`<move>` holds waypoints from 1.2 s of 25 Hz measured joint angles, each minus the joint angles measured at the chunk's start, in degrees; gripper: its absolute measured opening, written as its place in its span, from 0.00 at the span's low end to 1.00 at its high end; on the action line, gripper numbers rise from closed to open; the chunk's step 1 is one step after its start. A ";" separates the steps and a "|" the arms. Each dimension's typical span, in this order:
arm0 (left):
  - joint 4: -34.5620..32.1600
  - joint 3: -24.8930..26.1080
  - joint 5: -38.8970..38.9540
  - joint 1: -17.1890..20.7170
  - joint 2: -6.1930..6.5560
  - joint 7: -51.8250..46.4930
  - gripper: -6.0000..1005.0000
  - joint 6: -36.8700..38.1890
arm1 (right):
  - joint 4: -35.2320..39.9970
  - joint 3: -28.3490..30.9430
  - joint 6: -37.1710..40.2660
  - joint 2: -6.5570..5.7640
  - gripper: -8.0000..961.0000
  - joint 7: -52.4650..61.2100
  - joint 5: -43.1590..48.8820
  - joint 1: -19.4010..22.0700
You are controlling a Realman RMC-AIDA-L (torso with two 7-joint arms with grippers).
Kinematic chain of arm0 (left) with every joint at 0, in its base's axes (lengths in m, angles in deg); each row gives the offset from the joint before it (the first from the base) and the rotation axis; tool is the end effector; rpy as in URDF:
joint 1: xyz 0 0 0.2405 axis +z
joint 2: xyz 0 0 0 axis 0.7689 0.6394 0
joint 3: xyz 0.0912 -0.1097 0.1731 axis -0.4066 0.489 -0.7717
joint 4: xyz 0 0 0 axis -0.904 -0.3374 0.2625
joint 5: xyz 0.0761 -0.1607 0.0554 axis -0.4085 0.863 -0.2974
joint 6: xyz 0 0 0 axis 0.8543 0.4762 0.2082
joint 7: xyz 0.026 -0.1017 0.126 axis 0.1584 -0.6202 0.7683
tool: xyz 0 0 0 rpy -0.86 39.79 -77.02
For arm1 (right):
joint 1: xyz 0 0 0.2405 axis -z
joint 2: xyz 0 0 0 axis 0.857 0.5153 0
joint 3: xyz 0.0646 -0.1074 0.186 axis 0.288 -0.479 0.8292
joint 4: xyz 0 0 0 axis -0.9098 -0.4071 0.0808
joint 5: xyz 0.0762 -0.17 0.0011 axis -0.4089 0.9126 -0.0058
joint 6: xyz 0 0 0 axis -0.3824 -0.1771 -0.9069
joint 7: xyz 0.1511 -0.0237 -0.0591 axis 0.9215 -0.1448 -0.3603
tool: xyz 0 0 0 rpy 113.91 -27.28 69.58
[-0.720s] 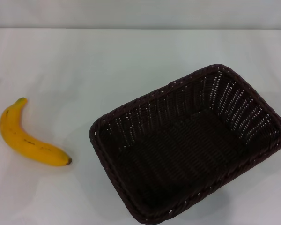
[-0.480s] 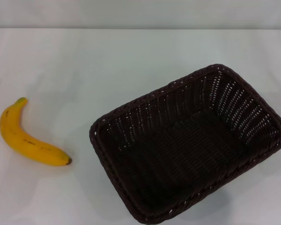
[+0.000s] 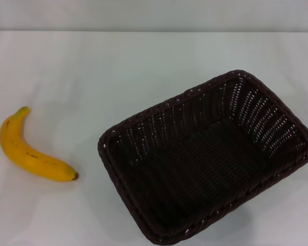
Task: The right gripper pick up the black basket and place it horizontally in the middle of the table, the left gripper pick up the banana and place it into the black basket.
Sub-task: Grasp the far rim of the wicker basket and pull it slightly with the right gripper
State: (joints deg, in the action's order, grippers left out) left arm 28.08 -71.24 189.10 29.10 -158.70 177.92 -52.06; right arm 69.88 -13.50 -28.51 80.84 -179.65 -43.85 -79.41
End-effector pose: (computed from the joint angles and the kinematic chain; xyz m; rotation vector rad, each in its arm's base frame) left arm -0.3035 0.2962 0.1159 -1.1709 -0.4099 -0.9449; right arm 0.2909 0.3007 0.1166 -1.5585 0.4499 1.0784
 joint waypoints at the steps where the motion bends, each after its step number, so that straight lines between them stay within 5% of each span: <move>1: 0.02 0.02 0.03 0.10 -0.01 -0.55 0.89 0.30 | 3.02 -2.22 2.06 0.02 0.87 3.88 0.81 0.04; 5: -0.13 -0.16 -0.15 0.30 0.17 -3.09 0.89 1.93 | 19.52 -10.71 10.77 -0.50 0.87 24.16 7.47 0.57; 10: -0.64 -0.32 -0.44 1.15 0.31 -4.18 0.89 3.35 | 40.08 -14.99 13.77 -2.95 0.87 52.82 25.62 -0.38; 15: -0.77 -0.35 -0.49 2.43 0.32 -5.28 0.89 3.52 | 60.45 -19.92 6.69 -7.38 0.87 82.88 49.38 -5.36; 19: -0.85 -0.34 -0.48 3.47 0.32 -6.17 0.89 3.17 | 70.98 -23.15 -6.31 -9.12 0.87 99.28 66.26 -12.56; 25: -0.85 -0.33 -0.47 3.48 0.29 -6.86 0.89 3.52 | 74.27 -24.73 -19.33 -6.85 0.87 107.35 78.57 -22.27; 30: -0.92 -0.05 -0.09 3.82 0.29 -7.16 0.89 3.40 | 70.96 -30.95 -20.20 -2.57 0.87 109.33 89.43 -27.63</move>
State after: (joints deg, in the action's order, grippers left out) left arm 27.16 -71.28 189.01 32.92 -158.41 170.75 -48.66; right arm 140.84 -44.45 -48.70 78.27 -70.32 45.58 -107.04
